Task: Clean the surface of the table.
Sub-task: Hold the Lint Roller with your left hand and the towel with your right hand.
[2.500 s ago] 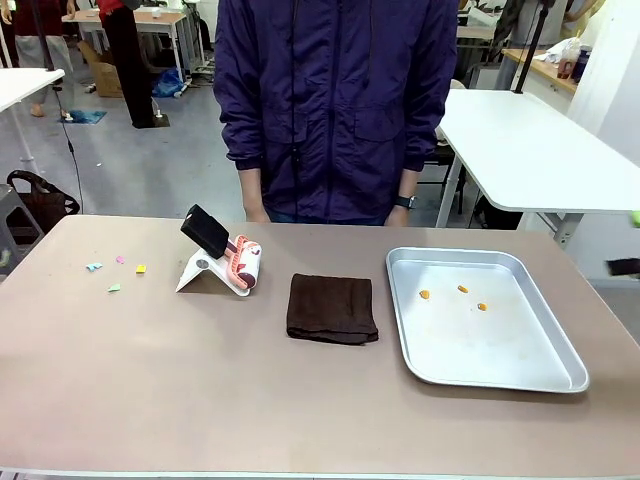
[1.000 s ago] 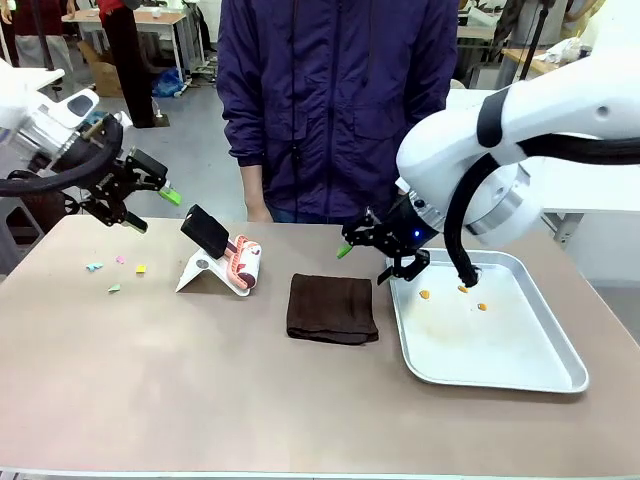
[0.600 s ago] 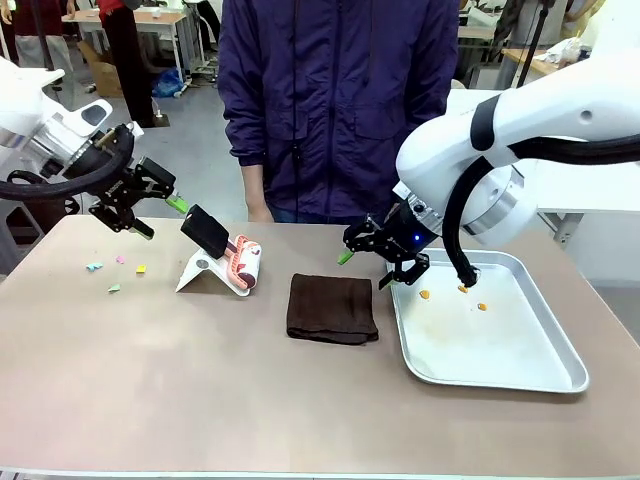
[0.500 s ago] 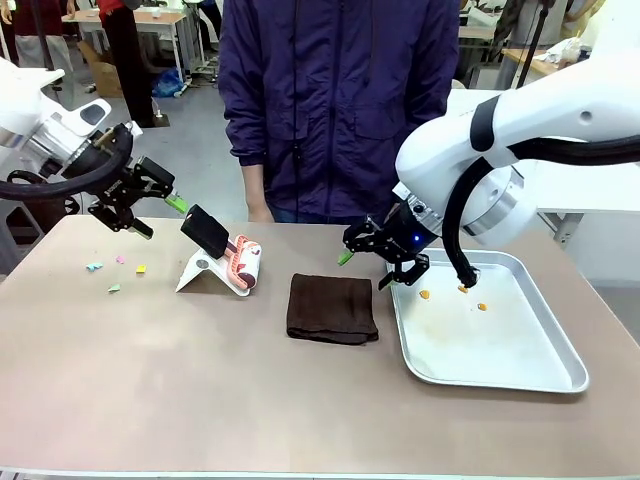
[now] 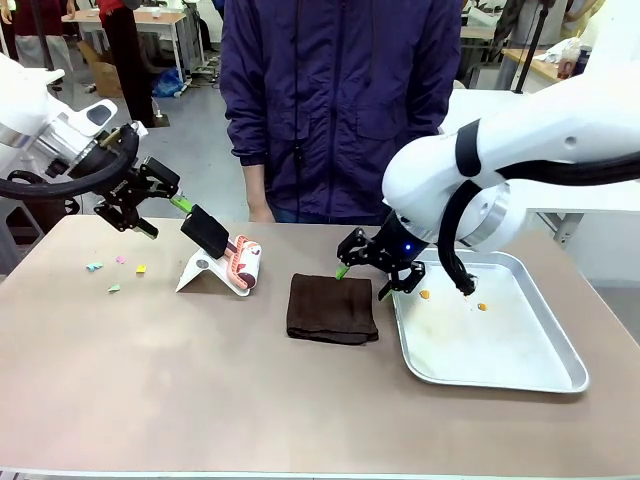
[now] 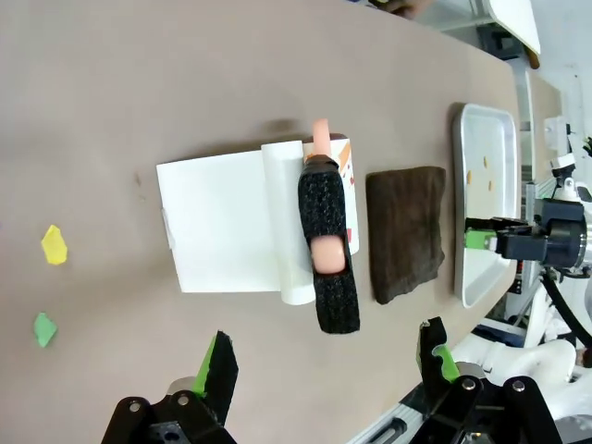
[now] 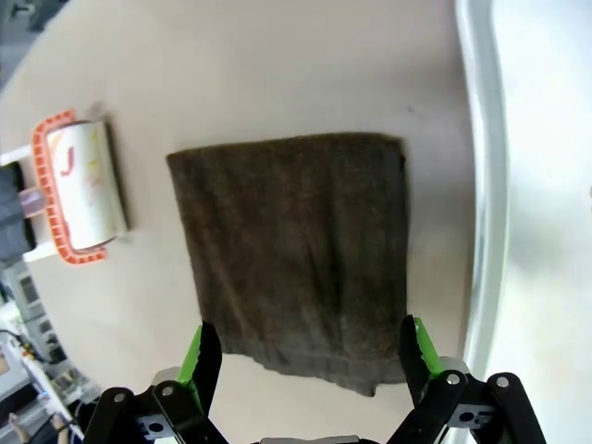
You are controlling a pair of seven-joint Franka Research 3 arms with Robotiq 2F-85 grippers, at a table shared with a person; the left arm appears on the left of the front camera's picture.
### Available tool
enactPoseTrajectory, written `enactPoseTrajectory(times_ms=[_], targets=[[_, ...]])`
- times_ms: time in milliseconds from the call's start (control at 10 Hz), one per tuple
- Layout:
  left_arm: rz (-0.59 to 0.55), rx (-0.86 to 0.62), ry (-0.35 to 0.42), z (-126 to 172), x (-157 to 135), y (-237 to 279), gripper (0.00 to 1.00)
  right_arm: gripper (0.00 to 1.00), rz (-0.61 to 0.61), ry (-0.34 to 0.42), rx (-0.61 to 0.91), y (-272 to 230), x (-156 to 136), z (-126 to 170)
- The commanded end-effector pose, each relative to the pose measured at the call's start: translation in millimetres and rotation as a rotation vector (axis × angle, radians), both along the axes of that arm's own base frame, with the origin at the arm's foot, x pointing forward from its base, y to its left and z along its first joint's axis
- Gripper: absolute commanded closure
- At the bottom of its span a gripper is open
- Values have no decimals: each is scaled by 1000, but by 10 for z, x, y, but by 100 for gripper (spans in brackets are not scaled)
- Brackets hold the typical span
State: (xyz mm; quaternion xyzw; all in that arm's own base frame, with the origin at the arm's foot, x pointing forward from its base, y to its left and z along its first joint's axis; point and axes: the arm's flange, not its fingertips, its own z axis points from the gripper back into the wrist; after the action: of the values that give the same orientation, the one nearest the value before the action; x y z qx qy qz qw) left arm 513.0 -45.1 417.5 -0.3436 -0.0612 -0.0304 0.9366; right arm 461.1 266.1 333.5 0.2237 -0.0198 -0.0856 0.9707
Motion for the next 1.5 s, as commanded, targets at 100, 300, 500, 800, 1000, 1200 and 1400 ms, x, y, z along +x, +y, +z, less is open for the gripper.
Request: enactPoseTrajectory(times_ms=[100, 300, 500, 800, 1000, 1200, 1400], targets=[[63, -13, 6, 0, 160, -114, 0, 0, -2, 8, -141, 327, 189, -59], [62, -7, 42, -63, 299, -187, 0, 0, 15, 7, -192, 402, 197, -114], [50, -6, 64, -103, 392, -273, 0, 0, -37, -32, -252, 498, 185, -245], [45, 12, 84, -142, 442, -398, 0, 0, -82, -31, -292, 557, 221, -360], [39, 16, 98, -167, 453, -394, 0, 0, -104, -34, -304, 560, 230, -370], [21, 24, 107, -193, 426, -346, 0, 0, -107, -17, -305, 567, 251, -375], [7, 43, 115, -197, 399, -380, 58, 30, -85, -2, -310, 576, 260, -380]])
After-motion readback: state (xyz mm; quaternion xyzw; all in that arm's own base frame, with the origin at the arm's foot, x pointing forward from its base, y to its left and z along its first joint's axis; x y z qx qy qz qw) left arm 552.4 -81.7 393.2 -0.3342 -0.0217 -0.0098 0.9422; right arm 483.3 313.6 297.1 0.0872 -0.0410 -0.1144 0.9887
